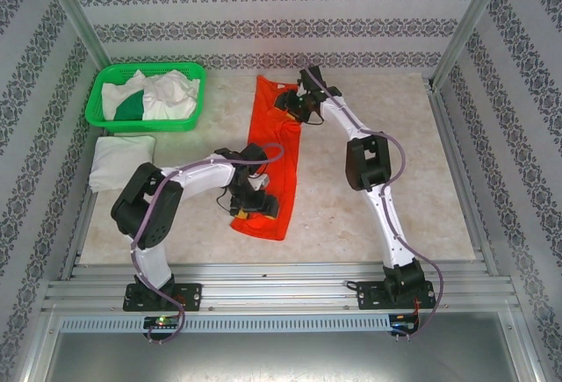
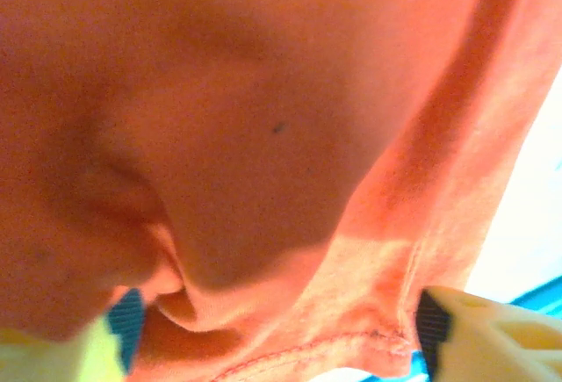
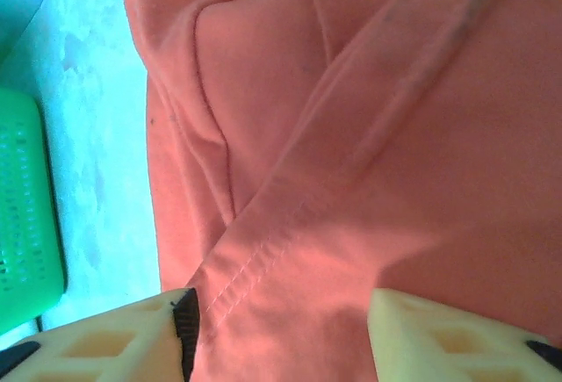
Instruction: Fold and stack the t-shirts
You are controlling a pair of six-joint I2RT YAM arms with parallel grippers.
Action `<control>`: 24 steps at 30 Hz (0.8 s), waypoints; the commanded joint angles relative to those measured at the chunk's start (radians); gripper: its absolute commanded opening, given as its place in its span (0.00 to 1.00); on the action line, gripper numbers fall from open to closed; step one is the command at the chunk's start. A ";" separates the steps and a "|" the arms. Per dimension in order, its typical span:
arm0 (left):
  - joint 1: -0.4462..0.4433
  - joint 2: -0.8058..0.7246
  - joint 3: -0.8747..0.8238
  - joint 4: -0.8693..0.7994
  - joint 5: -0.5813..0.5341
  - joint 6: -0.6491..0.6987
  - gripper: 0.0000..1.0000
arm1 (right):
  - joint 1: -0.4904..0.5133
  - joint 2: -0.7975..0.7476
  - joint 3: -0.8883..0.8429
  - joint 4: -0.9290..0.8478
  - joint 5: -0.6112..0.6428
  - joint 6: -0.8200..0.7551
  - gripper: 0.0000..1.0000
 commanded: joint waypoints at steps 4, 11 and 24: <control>0.009 -0.111 -0.029 0.077 -0.155 -0.016 1.00 | -0.016 -0.336 -0.283 0.072 0.118 -0.232 0.82; 0.093 -0.206 -0.040 0.164 -0.186 -0.048 1.00 | -0.015 -0.631 -0.726 0.213 0.162 -0.368 0.98; 0.394 -0.389 -0.118 0.243 -0.126 -0.012 1.00 | 0.222 -1.140 -1.382 0.311 0.060 -0.910 0.92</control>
